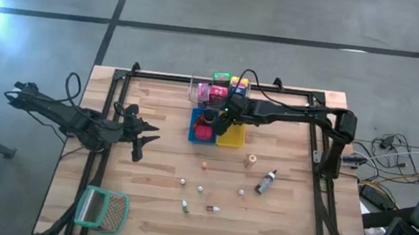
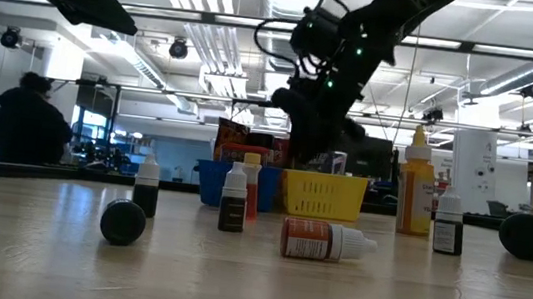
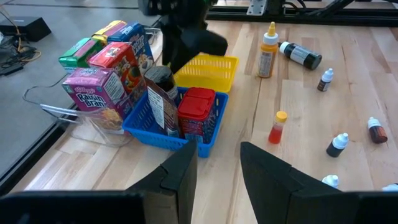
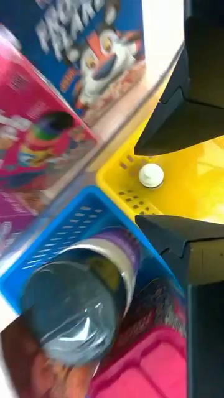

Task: Pick & Place Kitchen Items
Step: Put the small black food coloring bottle into the yellow bin

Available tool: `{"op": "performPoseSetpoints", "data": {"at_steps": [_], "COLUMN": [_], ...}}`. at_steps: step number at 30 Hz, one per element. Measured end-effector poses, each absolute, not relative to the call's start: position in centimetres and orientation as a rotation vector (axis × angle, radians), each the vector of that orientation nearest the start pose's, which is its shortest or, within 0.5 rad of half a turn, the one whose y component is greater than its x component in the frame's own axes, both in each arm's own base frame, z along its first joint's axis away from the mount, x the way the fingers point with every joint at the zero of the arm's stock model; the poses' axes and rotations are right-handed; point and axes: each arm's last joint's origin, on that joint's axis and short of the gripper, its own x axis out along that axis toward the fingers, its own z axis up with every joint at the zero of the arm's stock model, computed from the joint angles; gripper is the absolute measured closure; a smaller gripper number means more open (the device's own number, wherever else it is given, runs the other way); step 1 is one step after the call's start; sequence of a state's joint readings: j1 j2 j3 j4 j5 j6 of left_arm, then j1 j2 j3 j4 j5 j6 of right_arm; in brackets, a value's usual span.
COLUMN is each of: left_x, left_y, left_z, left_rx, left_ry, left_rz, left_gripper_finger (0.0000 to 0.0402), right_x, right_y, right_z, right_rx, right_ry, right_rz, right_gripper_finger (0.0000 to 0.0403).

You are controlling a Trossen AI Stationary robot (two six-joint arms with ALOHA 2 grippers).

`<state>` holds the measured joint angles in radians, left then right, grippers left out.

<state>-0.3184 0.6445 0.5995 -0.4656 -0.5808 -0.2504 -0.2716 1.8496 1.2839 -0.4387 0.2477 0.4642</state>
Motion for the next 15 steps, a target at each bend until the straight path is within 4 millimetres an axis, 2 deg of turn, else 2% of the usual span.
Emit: {"op": "performPoseSetpoints", "data": {"at_steps": [5, 10, 15], "left_x": [13.5, 13.5, 13.5], "left_y": [-2.8, -2.8, -2.8], "left_z": [26.6, 26.6, 26.6], "left_rx": [-0.022, -0.021, -0.022], "left_ry": [0.424, 0.425, 0.425], "left_rz": [0.311, 0.312, 0.312], "left_gripper_finger": [0.0273, 0.0273, 0.0273], "right_x": [36.5, 36.5, 36.1], "right_y": [-9.3, -6.6, -3.5], "right_z": [22.0, 24.3, 27.7], "right_rx": [0.383, 0.296, 0.212], "right_ry": [0.838, 0.805, 0.738], "right_rz": [-0.645, -0.559, -0.447], "right_gripper_finger": [0.0252, 0.0272, 0.0288]}}
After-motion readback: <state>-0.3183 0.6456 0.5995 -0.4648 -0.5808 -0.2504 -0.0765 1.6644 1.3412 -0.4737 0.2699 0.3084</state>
